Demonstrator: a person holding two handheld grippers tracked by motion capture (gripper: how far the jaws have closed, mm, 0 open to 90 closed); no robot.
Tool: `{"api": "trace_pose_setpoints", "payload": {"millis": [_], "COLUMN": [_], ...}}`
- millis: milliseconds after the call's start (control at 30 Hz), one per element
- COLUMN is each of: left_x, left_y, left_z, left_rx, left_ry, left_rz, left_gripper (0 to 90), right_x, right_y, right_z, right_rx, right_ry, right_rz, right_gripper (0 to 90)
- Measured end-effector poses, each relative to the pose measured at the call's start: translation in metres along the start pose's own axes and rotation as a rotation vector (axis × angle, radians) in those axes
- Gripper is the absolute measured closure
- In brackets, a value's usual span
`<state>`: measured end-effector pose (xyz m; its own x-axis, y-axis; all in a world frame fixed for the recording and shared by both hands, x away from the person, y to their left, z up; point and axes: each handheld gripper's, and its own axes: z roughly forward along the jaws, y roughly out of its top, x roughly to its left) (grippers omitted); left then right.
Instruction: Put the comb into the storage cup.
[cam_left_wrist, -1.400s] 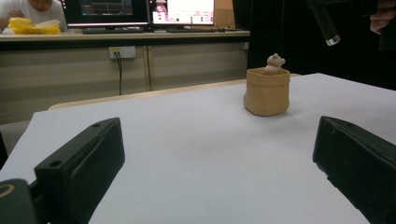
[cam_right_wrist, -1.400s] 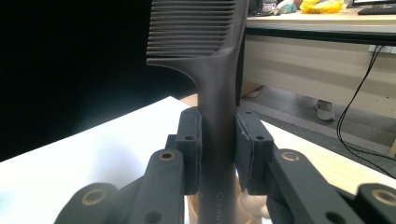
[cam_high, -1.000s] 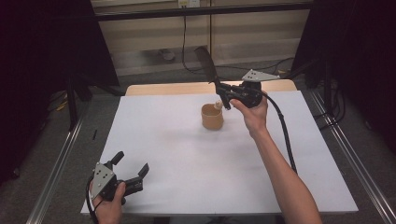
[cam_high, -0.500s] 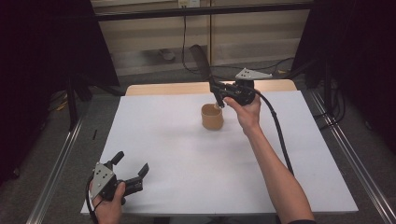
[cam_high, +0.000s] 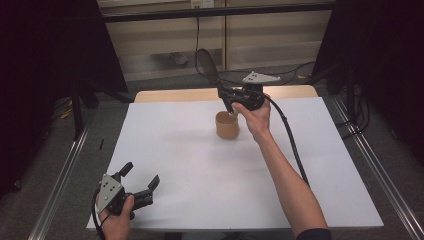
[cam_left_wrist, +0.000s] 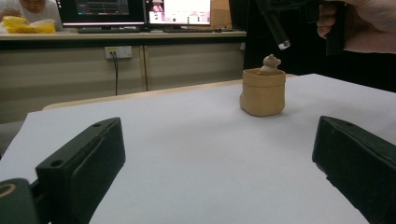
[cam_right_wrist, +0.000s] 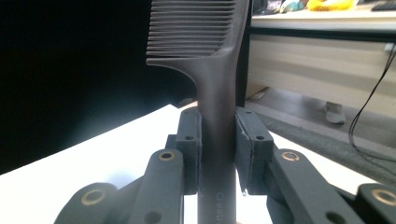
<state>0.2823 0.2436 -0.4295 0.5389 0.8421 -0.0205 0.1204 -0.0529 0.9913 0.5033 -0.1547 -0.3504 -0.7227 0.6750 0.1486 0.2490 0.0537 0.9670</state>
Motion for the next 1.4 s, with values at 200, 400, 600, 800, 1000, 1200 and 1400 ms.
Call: {"api": "trace_pose_setpoints", "payload": {"millis": [200,400,600,800,1000,1200,1400], "left_x": [0.0,0.0,0.0,0.0,0.0,0.0,0.0], "left_y": [0.0,0.0,0.0,0.0,0.0,0.0,0.0], "left_z": [0.0,0.0,0.0,0.0,0.0,0.0,0.0], "left_rx": [0.003,0.0,-0.002,-0.002,-0.001,0.002,0.004], "left_ry": [-0.005,-0.002,-0.004,-0.002,-0.003,-0.003,-0.003], "left_rz": [0.001,0.002,0.0,-0.001,0.0,0.004,0.004], "left_gripper": [2.5,2.5,2.5,2.5,2.5,2.5,2.4], "right_x": [0.001,0.001,0.002,0.0,-0.003,-0.001,-0.004], "right_y": [-0.003,-0.011,-0.017,-0.025,-0.031,-0.035,-0.042], "right_z": [0.007,0.011,0.018,0.021,0.021,0.023,0.023], "right_rx": [0.005,0.028,0.038,0.047,0.043,0.036,0.041], "right_ry": [-0.001,-0.001,0.0,-0.002,-0.012,-0.017,-0.033], "right_rz": [-0.008,-0.025,-0.039,-0.038,-0.045,-0.065,-0.065], "right_gripper": [72.9,72.9,72.8,72.9,72.8,72.8,72.8]}}
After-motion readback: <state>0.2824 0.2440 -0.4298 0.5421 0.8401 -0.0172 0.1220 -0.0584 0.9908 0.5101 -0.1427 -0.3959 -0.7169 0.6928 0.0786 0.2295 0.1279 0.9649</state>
